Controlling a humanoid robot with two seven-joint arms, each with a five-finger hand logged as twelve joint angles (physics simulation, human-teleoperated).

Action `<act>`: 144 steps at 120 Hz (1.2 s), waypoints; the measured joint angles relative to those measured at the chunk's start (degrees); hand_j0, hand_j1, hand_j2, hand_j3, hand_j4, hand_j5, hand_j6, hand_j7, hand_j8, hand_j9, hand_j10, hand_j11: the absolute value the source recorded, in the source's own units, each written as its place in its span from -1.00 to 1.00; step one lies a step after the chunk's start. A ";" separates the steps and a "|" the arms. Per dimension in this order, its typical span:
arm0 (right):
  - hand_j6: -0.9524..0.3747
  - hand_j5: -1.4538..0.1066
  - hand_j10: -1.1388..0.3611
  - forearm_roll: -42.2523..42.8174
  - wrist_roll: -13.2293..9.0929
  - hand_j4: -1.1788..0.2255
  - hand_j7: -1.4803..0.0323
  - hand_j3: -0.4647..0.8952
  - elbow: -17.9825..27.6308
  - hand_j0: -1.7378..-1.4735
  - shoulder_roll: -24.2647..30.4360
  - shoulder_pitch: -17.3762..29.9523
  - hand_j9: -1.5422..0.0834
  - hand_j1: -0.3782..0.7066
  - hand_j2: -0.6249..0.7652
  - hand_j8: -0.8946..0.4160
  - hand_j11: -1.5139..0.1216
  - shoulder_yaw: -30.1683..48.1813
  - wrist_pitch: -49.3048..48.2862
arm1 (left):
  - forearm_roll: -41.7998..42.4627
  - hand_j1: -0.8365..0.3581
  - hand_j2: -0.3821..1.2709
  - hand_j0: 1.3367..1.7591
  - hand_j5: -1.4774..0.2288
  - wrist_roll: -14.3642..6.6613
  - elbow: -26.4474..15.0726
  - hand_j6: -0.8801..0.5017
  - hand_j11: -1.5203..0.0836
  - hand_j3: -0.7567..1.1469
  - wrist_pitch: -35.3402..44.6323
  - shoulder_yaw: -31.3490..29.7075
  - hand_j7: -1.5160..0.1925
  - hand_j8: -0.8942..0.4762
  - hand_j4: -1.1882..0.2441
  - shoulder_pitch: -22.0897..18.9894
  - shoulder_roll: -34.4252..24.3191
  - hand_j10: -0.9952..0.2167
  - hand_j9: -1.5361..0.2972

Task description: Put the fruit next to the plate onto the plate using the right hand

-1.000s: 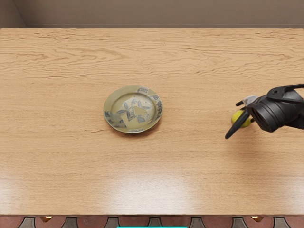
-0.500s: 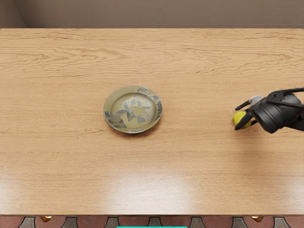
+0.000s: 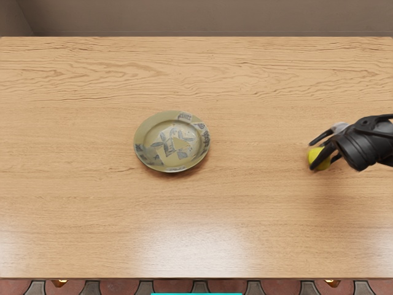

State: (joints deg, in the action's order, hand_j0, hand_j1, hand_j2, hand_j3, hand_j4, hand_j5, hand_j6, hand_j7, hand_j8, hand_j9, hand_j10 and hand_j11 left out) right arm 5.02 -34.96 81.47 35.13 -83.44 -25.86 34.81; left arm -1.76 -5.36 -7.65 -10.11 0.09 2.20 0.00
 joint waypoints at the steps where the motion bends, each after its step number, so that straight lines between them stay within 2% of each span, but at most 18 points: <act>1: -0.32 -0.49 -0.21 -0.03 -0.01 -0.43 -0.40 -0.32 0.01 -0.34 0.11 -0.07 -0.09 0.25 0.53 -0.38 -0.41 0.01 0.00 | 0.00 0.52 -0.48 0.52 0.38 0.00 0.00 -0.06 0.52 -0.21 0.00 0.00 0.42 -0.04 0.33 0.00 0.00 0.26 0.34; 17: -0.31 -0.57 -0.20 -0.43 -0.11 -0.45 -0.45 -0.32 0.29 -0.35 2.81 -0.79 -0.29 0.22 0.51 -0.26 -0.47 3.05 -0.01 | 0.00 0.52 -0.48 0.52 0.38 0.00 0.00 -0.06 0.52 -0.21 0.00 0.01 0.42 -0.04 0.33 0.00 0.00 0.26 0.34; 28: -0.32 -0.60 -0.22 -0.70 -0.12 -0.46 -0.47 -0.32 0.76 -0.35 3.77 -0.92 -0.37 0.15 0.42 -0.24 -0.50 6.66 -0.01 | 0.00 0.52 -0.48 0.52 0.38 0.00 0.00 -0.06 0.52 -0.21 0.00 0.01 0.42 -0.04 0.33 0.00 0.00 0.26 0.34; 44: -0.36 -0.63 -0.25 -1.08 -0.14 -0.47 -0.49 -0.32 2.83 -0.35 3.30 -0.91 -0.43 0.09 0.39 -0.22 -0.53 13.15 -0.04 | 0.00 0.52 -0.48 0.52 0.38 0.00 0.01 -0.06 0.52 -0.21 0.00 0.01 0.42 -0.04 0.33 0.00 0.00 0.26 0.34; 56: -0.34 -0.65 -0.23 -1.35 -0.13 -0.47 -0.49 -0.31 3.50 -0.36 1.17 -0.88 -0.48 0.15 0.50 -0.19 -0.55 17.97 -0.05 | 0.00 0.52 -0.48 0.52 0.38 0.00 0.01 -0.06 0.52 -0.21 0.00 0.01 0.42 -0.04 0.33 0.00 0.00 0.26 0.34; 73: -0.30 -0.68 -0.20 -1.83 -0.16 -0.46 -0.50 -0.31 3.49 -0.37 -4.62 -1.47 -0.53 0.25 0.65 -0.11 -0.57 21.13 -0.11 | 0.00 0.52 -0.48 0.52 0.38 0.00 0.00 -0.06 0.52 -0.21 0.00 0.01 0.42 -0.04 0.33 0.00 0.00 0.26 0.34; 81: -0.29 -0.69 -0.19 -2.17 -0.16 -0.46 -0.50 -0.31 3.24 -0.38 -8.38 -2.83 -0.54 0.22 0.58 -0.11 -0.58 21.76 -0.14 | 0.00 0.52 -0.48 0.52 0.38 0.00 0.00 -0.06 0.52 -0.21 0.00 0.01 0.42 -0.04 0.33 0.00 0.00 0.26 0.34; 103: -0.30 -0.72 -0.21 -3.01 -0.15 -0.46 -0.51 -0.31 2.89 -0.39 -16.88 -5.57 -0.57 0.20 0.58 -0.11 -0.60 22.28 -0.17 | 0.00 0.52 -0.48 0.52 0.38 0.00 0.00 -0.06 0.52 -0.21 0.00 0.00 0.42 -0.04 0.33 0.00 0.00 0.26 0.34; 117: -0.27 -0.74 -0.20 -3.36 -0.14 -0.45 -0.52 -0.31 -0.50 -0.39 -23.41 -6.58 -0.58 0.22 0.58 -0.07 -0.61 22.06 -0.21 | 0.00 0.52 -0.48 0.52 0.38 0.00 0.00 -0.06 0.52 -0.21 0.00 0.00 0.42 -0.04 0.33 0.00 0.00 0.26 0.34; 144: -0.31 -0.71 -0.22 -3.19 -0.08 -0.46 -0.51 -0.31 -4.58 -0.38 -27.61 -6.71 -0.56 0.20 0.55 -0.12 -0.60 21.06 -0.13 | 0.00 0.52 -0.48 0.52 0.38 0.00 0.00 -0.06 0.52 -0.21 0.00 0.00 0.42 -0.04 0.33 0.00 0.00 0.26 0.34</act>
State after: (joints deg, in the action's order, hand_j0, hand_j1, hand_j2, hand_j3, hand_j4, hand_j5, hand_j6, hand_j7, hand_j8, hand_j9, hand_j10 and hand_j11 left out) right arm 1.83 -35.04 76.90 7.52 -90.15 -4.80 34.68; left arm -1.76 -5.36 -7.65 -10.11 0.09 2.20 0.00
